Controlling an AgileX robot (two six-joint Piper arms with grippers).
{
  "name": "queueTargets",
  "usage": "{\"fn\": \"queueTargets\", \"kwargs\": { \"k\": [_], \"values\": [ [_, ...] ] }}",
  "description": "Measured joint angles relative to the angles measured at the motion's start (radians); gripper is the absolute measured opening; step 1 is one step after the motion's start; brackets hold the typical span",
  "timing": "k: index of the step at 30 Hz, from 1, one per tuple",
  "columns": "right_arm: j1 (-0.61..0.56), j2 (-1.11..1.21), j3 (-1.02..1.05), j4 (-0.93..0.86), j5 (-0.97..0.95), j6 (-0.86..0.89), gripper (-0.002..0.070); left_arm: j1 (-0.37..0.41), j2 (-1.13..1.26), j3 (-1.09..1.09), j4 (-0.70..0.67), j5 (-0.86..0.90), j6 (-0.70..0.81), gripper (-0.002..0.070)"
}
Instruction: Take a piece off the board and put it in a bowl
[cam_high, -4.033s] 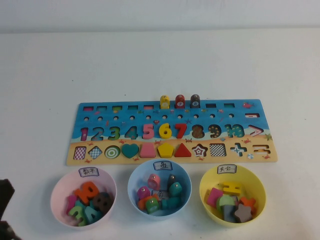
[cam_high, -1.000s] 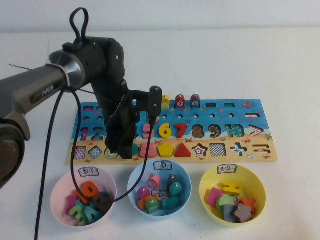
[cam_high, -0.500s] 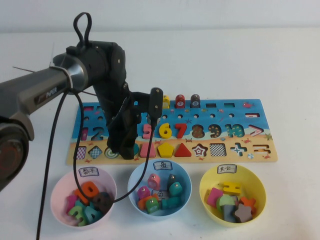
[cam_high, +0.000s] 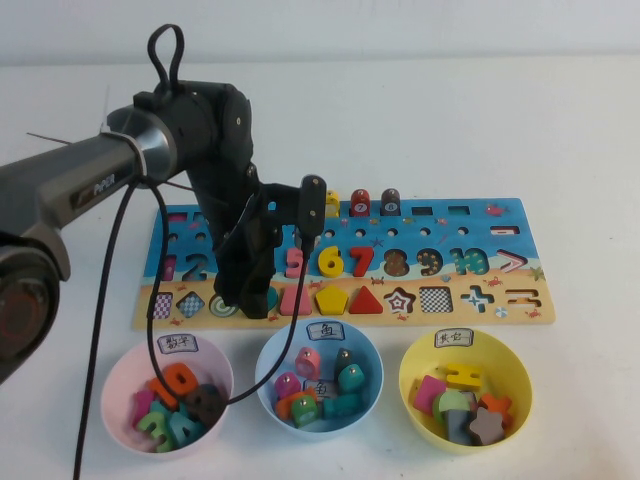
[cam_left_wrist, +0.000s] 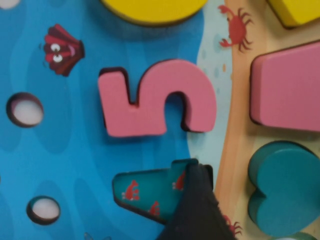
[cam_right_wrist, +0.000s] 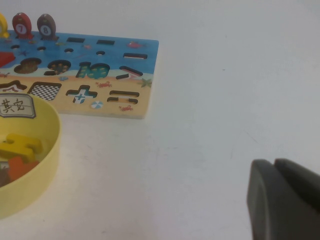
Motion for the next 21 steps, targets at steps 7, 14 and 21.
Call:
{"fn": "queueTargets", "kwargs": {
  "k": [7,14,21],
  "values": [
    [0.000,0.000,0.000,0.000,0.000,0.000,-0.0017,0.000,0.001,0.000,0.000,0.000,-0.003,0.0454],
    [0.000,0.000,0.000,0.000,0.000,0.000,-0.0017,0.000,0.001,0.000,0.001,0.001,-0.013,0.0454],
    [0.000,0.000,0.000,0.000,0.000,0.000,-0.0017,0.000,0.008,-0.039,0.004,0.029,-0.046,0.0451]
  ]
}}
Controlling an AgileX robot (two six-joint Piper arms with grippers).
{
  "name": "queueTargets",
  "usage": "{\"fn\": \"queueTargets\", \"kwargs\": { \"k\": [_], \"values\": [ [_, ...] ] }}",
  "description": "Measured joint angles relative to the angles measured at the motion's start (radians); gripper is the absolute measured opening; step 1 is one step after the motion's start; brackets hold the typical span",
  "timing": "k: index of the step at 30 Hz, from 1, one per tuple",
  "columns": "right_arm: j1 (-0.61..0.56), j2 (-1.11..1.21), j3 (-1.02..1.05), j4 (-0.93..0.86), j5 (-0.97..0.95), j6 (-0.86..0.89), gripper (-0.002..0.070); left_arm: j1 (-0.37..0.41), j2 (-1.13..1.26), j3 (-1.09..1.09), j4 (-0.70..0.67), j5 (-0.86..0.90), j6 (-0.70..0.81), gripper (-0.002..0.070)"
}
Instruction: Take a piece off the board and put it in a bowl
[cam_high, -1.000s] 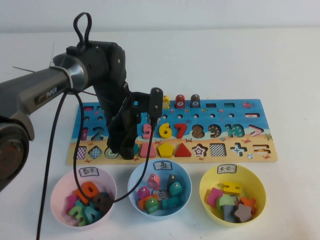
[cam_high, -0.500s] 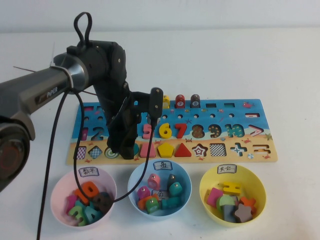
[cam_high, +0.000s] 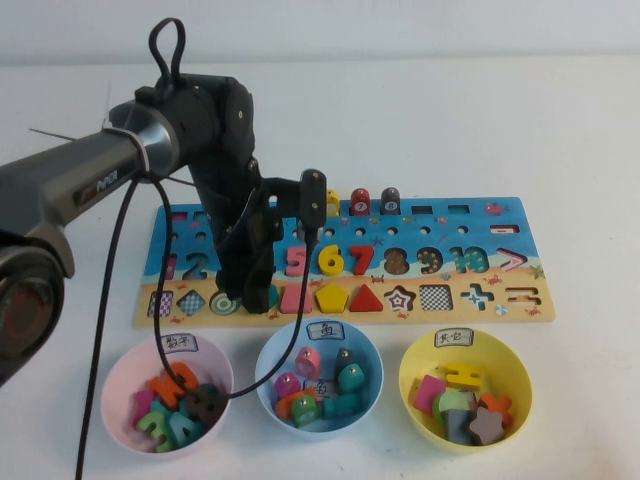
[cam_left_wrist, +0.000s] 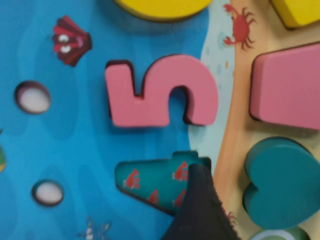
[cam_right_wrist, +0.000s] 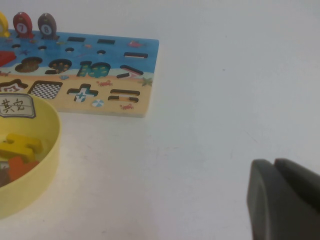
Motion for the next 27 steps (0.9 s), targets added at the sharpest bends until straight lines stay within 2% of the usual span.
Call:
{"fn": "queueTargets", "kwargs": {
  "k": [7,27],
  "values": [
    [0.000,0.000,0.000,0.000,0.000,0.000,-0.0017,0.000,0.000,-0.050,0.003,0.010,-0.093,0.0442],
    [0.000,0.000,0.000,0.000,0.000,0.000,-0.0017,0.000,0.008,-0.049,-0.019,0.010,-0.114,0.0441]
  ]
}}
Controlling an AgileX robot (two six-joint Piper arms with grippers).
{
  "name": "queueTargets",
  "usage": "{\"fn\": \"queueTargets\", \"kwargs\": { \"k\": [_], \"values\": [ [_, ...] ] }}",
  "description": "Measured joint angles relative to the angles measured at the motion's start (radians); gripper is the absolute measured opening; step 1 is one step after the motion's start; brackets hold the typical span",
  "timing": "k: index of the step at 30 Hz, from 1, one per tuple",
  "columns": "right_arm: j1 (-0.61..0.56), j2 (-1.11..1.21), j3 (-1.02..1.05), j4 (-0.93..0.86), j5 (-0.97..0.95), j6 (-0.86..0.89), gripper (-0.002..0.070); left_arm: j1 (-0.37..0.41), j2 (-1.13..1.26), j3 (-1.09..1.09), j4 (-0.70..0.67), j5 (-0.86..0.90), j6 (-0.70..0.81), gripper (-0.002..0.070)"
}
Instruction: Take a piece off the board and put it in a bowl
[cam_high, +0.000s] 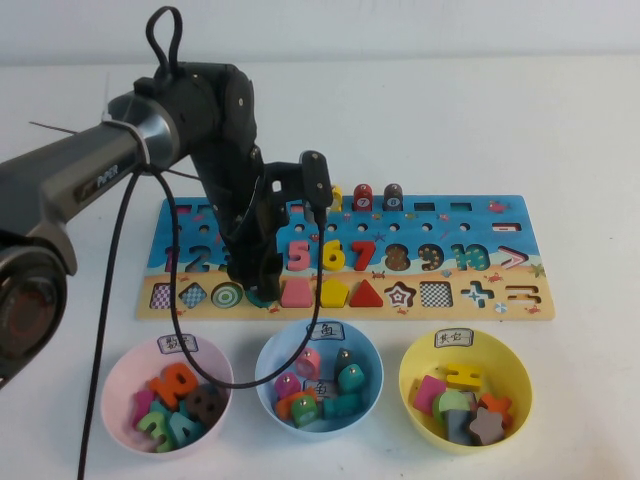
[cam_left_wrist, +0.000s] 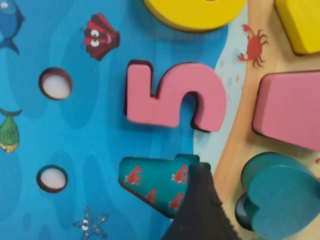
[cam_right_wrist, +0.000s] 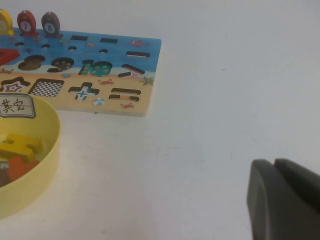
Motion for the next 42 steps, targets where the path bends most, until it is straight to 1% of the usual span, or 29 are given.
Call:
{"fn": "queueTargets", "kwargs": {
  "k": [7,12,27,31,42],
  "values": [
    [0.000,0.000,0.000,0.000,0.000,0.000,-0.0017,0.000,0.005,0.000,-0.004,0.000,-0.004,0.0440],
    [0.000,0.000,0.000,0.000,0.000,0.000,-0.0017,0.000,0.011,0.000,0.020,0.000,-0.061,0.0440],
    [0.000,0.000,0.000,0.000,0.000,0.000,-0.0017,0.000,-0.001,0.000,0.026,0.000,-0.144,0.0440],
    [0.000,0.000,0.000,0.000,0.000,0.000,-0.0017,0.000,-0.010,0.000,-0.008,0.000,-0.163,0.0440],
    [0.000,0.000,0.000,0.000,0.000,0.000,-0.0017,0.000,-0.149,0.024,-0.029,0.000,-0.195,0.0440]
  ]
}}
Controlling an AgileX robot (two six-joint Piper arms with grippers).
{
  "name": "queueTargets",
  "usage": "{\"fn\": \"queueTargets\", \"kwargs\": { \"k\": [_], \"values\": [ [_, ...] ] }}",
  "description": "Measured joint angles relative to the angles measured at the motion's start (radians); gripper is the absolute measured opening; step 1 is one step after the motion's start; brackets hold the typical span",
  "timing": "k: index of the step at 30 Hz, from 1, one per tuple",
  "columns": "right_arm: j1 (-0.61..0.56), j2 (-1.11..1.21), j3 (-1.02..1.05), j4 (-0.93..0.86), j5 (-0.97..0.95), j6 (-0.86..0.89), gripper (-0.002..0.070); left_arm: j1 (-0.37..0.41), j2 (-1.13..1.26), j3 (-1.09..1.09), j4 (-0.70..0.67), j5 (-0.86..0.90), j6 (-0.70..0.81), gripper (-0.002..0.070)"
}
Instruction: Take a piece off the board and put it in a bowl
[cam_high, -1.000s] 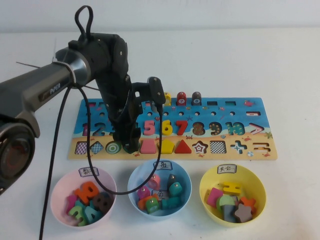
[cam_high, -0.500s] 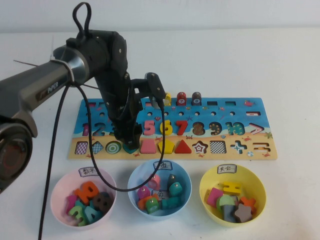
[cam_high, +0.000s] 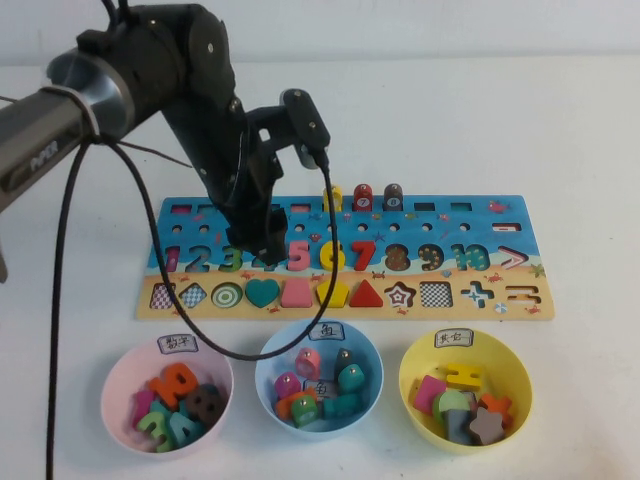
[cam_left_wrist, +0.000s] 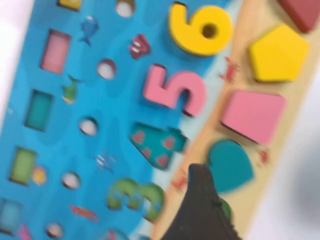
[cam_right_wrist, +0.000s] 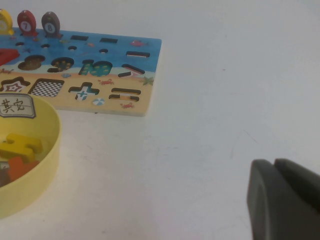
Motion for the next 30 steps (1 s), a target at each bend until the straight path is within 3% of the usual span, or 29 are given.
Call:
{"fn": "queueTargets", "kwargs": {
  "k": [3,8,20,30],
  "values": [
    [0.000,0.000,0.000,0.000,0.000,0.000,-0.0017,0.000,-0.053,0.082,0.007,-0.002,0.021,0.0440],
    [0.000,0.000,0.000,0.000,0.000,0.000,-0.0017,0.000,-0.095,0.223,0.033,0.002,0.191,0.0440],
    [0.000,0.000,0.000,0.000,0.000,0.000,-0.0017,0.000,-0.096,0.236,0.045,-0.157,0.350,0.0440],
    [0.000,0.000,0.000,0.000,0.000,0.000,-0.0017,0.000,-0.045,0.238,0.041,-0.193,0.386,0.0440]
  ]
}}
